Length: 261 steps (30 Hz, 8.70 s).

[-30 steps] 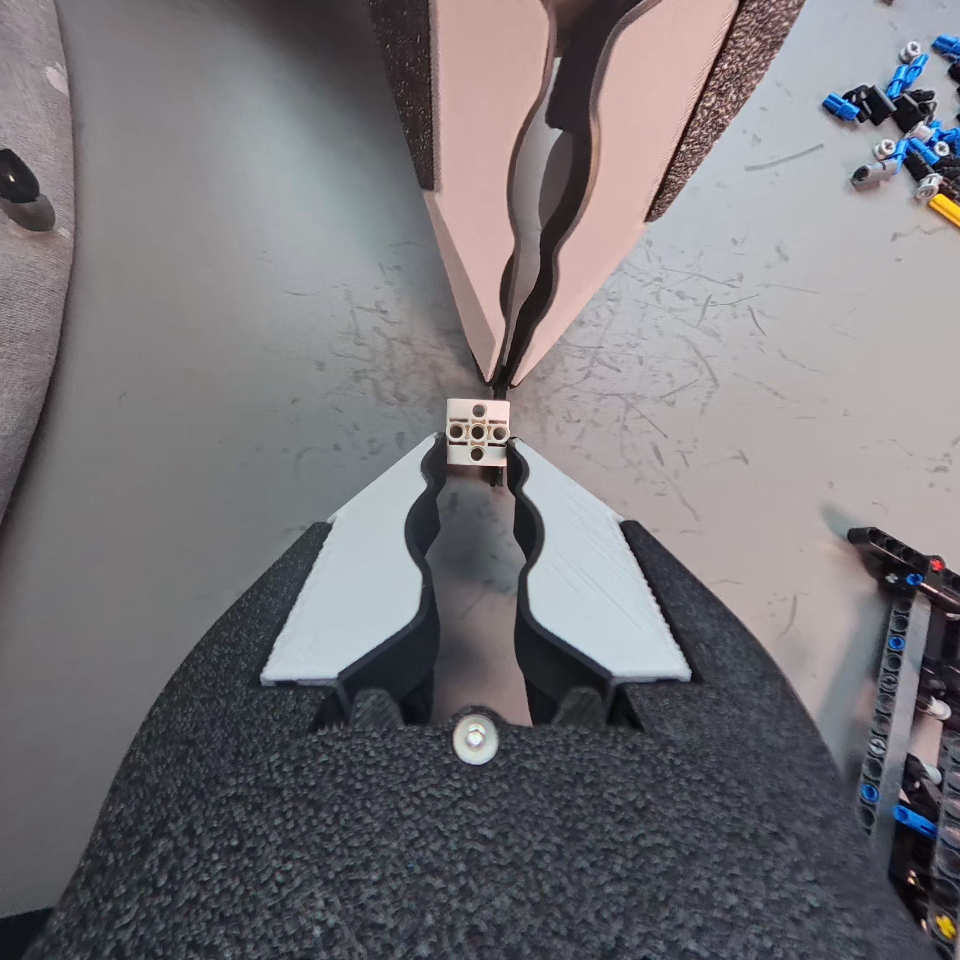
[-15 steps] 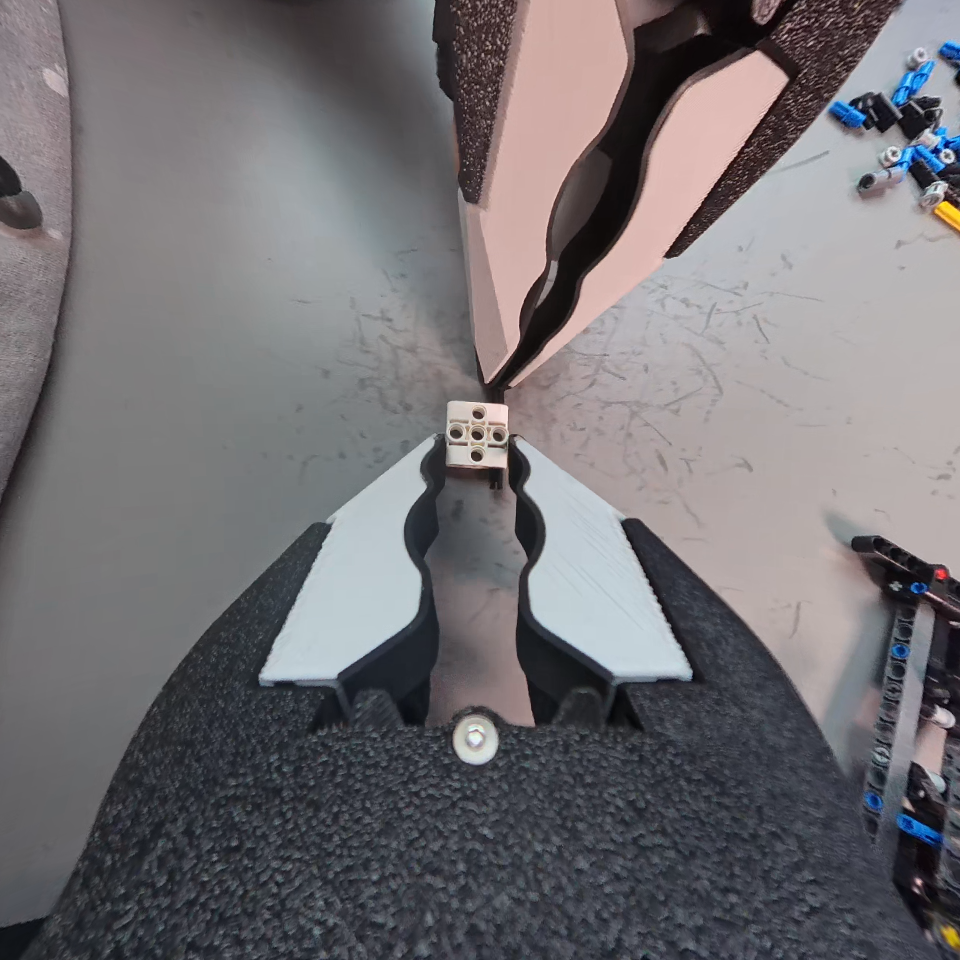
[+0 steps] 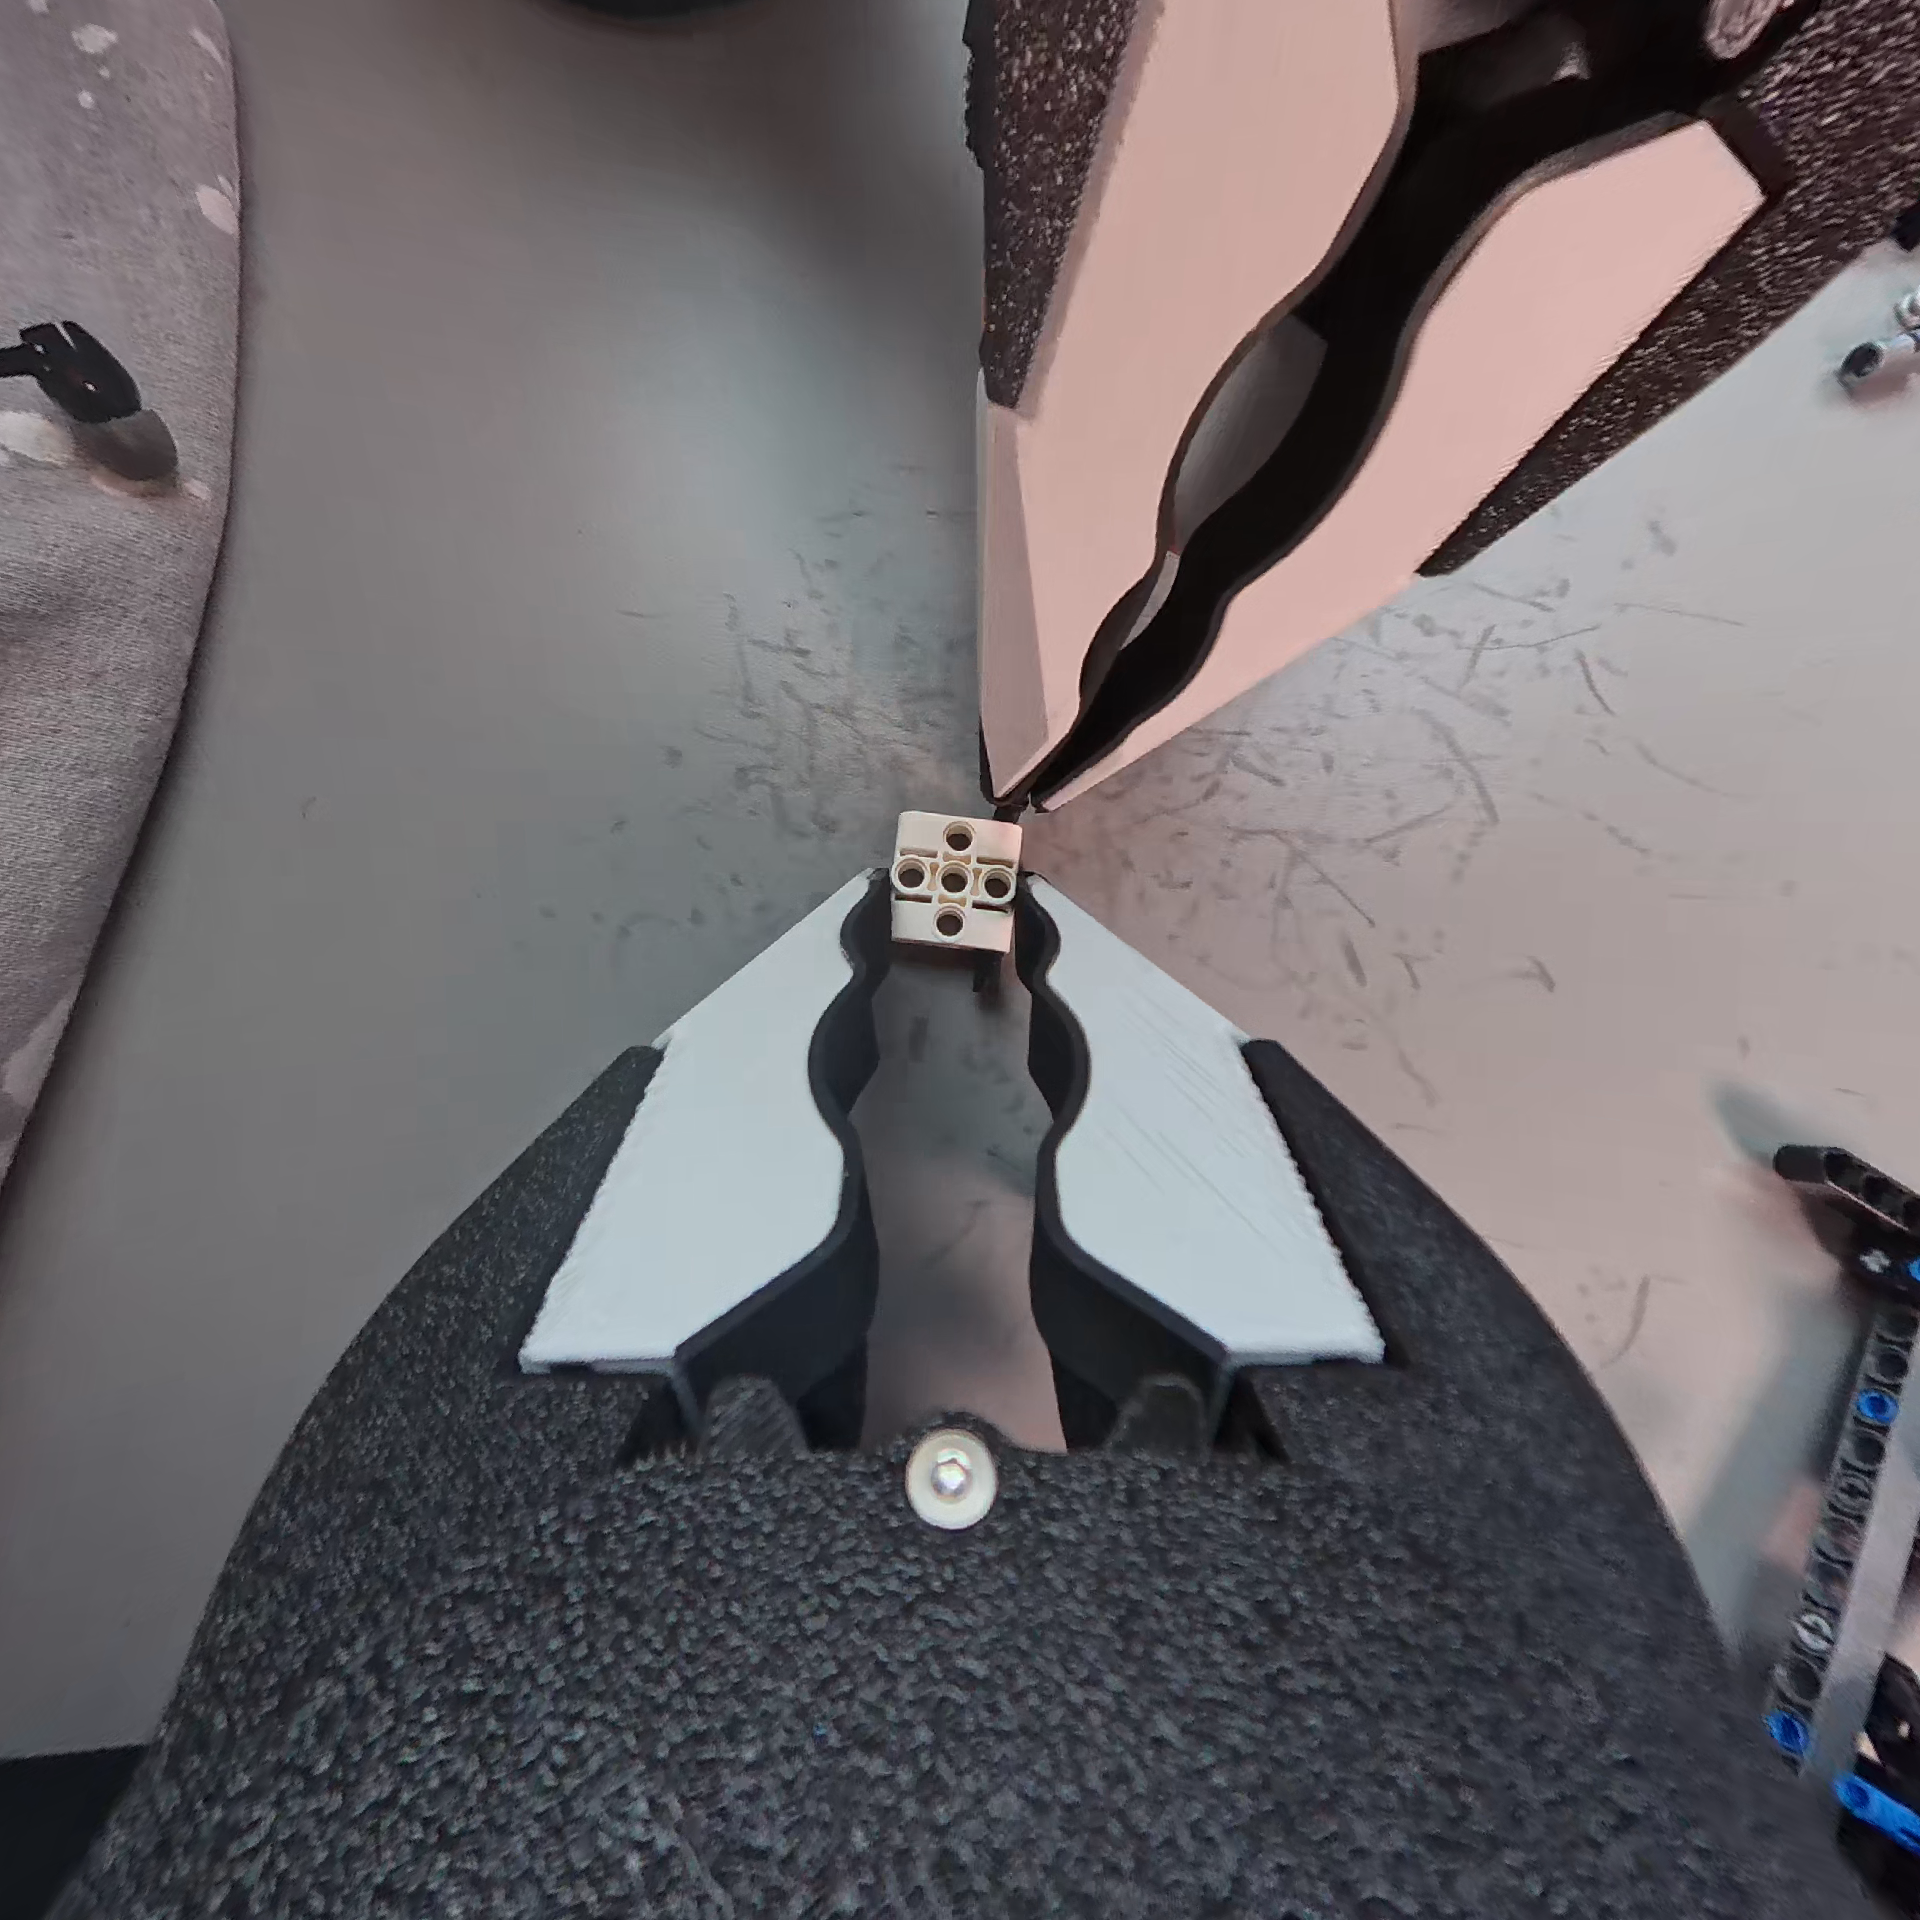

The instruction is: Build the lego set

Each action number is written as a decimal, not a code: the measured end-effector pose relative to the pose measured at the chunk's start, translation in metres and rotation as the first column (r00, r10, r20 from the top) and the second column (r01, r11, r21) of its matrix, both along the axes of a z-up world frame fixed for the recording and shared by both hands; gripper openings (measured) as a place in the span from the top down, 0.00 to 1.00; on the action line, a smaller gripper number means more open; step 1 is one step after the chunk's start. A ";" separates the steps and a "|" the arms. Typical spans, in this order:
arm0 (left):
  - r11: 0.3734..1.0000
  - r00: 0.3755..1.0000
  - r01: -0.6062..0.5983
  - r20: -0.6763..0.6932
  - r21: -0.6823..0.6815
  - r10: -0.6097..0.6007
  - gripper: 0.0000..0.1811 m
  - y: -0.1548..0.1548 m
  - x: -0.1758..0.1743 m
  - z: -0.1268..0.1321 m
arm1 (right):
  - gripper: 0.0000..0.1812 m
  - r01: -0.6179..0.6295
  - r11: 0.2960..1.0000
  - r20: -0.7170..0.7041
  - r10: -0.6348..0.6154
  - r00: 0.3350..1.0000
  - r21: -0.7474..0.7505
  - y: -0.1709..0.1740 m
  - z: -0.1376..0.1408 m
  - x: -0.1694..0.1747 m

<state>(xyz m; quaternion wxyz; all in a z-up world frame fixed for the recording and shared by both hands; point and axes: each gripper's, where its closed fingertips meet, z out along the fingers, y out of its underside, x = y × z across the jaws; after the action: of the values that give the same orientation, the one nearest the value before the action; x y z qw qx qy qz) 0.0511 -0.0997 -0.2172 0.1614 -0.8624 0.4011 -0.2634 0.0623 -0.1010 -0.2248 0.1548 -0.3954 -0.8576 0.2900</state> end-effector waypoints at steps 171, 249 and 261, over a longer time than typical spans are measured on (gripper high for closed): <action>0.994 0.985 -0.081 0.159 0.080 0.067 0.99 -0.010 0.003 -0.006 | 0.88 -0.118 0.993 -0.068 0.120 0.990 0.028 -0.010 0.002 0.000; 0.809 0.512 -0.584 0.742 -0.067 0.432 0.96 0.040 -0.056 0.080 | 0.59 0.551 0.833 -0.598 -0.464 0.654 -0.043 0.163 0.137 0.024; 0.802 0.520 -0.595 0.735 -0.053 0.434 0.96 0.040 -0.055 0.078 | 0.47 0.645 0.760 -0.149 -0.649 0.746 -0.082 0.210 0.019 0.049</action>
<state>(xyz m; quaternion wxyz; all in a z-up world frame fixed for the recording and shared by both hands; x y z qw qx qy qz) -0.0038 -0.0593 -0.1393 0.4630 -0.7466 0.0552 -0.4745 0.1112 0.1092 -0.2057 0.3127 -0.6440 -0.6475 0.2612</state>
